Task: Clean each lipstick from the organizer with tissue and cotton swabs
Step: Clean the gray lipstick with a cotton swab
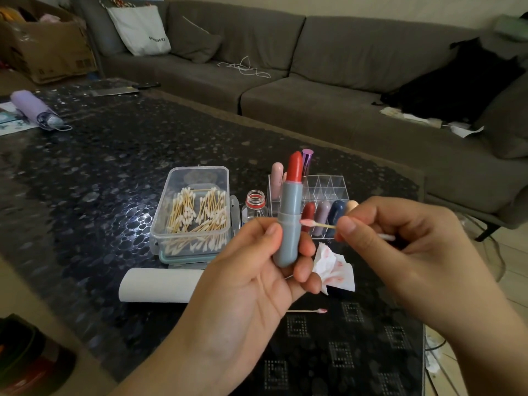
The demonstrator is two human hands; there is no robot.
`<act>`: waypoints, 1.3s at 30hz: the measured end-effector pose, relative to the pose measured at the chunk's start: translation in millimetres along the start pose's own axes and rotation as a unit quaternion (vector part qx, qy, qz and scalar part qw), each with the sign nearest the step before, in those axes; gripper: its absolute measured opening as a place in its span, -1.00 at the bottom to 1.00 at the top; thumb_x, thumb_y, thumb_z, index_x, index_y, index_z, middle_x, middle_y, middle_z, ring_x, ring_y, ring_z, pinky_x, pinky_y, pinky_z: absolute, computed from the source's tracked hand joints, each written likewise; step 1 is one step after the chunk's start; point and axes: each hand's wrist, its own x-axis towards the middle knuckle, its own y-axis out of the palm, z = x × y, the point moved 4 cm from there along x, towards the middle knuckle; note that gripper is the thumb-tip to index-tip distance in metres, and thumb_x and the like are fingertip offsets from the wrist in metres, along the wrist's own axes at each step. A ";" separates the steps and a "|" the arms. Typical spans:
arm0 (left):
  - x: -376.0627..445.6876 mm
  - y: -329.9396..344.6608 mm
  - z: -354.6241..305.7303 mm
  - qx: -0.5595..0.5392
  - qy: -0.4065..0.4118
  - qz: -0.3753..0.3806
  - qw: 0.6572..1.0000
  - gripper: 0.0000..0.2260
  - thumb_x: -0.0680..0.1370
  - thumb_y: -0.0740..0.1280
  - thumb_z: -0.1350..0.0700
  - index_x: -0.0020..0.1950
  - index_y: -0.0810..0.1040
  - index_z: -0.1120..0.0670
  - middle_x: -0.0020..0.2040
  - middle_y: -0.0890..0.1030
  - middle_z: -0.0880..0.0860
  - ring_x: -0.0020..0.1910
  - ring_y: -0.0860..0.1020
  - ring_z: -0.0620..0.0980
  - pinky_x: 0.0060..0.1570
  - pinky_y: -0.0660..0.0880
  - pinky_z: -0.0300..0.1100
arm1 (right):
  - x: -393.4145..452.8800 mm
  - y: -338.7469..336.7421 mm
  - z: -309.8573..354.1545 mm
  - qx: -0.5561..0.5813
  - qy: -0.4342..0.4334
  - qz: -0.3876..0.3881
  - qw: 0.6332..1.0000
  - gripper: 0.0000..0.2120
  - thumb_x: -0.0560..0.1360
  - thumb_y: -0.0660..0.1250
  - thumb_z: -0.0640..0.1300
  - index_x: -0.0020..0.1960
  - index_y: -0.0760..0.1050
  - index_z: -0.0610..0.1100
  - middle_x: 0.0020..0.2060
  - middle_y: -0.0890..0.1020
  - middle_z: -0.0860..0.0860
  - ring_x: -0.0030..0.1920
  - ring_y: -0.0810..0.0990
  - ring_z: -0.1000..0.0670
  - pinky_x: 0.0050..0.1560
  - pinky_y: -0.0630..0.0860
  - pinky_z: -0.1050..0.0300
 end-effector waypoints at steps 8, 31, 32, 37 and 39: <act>3.8 1.9 9.5 0.016 0.021 -0.029 0.999 -0.85 0.41 0.25 0.18 -0.27 0.62 0.09 -0.34 0.54 0.12 -0.44 0.44 -0.04 -0.41 0.48 -0.18 | 0.4 9.5 7.3 -0.019 -0.016 0.010 1.000 -0.81 0.43 0.27 0.12 -0.23 0.57 0.05 -0.45 0.60 0.08 -0.47 0.51 0.00 -0.46 0.43 0.22; 4.7 2.0 4.7 -0.020 0.022 -0.030 0.999 -0.82 0.42 0.25 0.17 -0.25 0.65 0.14 -0.31 0.57 0.16 -0.44 0.48 -0.04 -0.37 0.53 -0.18 | -0.9 6.6 5.3 0.003 -0.018 0.007 1.000 -0.78 0.43 0.28 0.12 -0.23 0.56 0.00 -0.45 0.56 -0.10 -0.45 0.48 -0.12 -0.44 0.41 0.07; 4.5 1.5 4.4 -0.015 0.024 -0.034 0.999 -0.82 0.41 0.25 0.17 -0.25 0.65 0.13 -0.31 0.57 0.15 -0.44 0.49 -0.04 -0.36 0.53 -0.18 | -0.4 4.7 4.4 0.003 -0.016 0.007 1.000 -0.77 0.43 0.29 0.12 -0.23 0.56 -0.02 -0.46 0.54 -0.10 -0.47 0.46 -0.10 -0.46 0.40 0.11; 3.4 -0.5 0.8 0.006 0.036 -0.044 0.998 -0.85 0.39 0.29 0.17 -0.21 0.66 0.12 -0.26 0.60 0.14 -0.40 0.52 -0.03 -0.32 0.54 -0.17 | -0.3 -1.9 2.3 0.007 -0.009 -0.018 1.000 -0.83 0.44 0.35 0.02 -0.26 0.54 -0.03 -0.53 0.43 -0.04 -0.55 0.30 0.16 -0.51 0.23 0.45; 3.1 1.0 1.2 0.018 0.040 -0.043 0.998 -0.85 0.38 0.29 0.17 -0.22 0.67 0.11 -0.25 0.61 0.14 -0.39 0.53 -0.03 -0.31 0.55 -0.18 | -1.2 2.4 4.9 0.001 -0.018 -0.007 1.000 -0.82 0.45 0.36 0.08 -0.23 0.55 0.00 -0.51 0.46 -0.03 -0.54 0.33 0.14 -0.50 0.25 0.45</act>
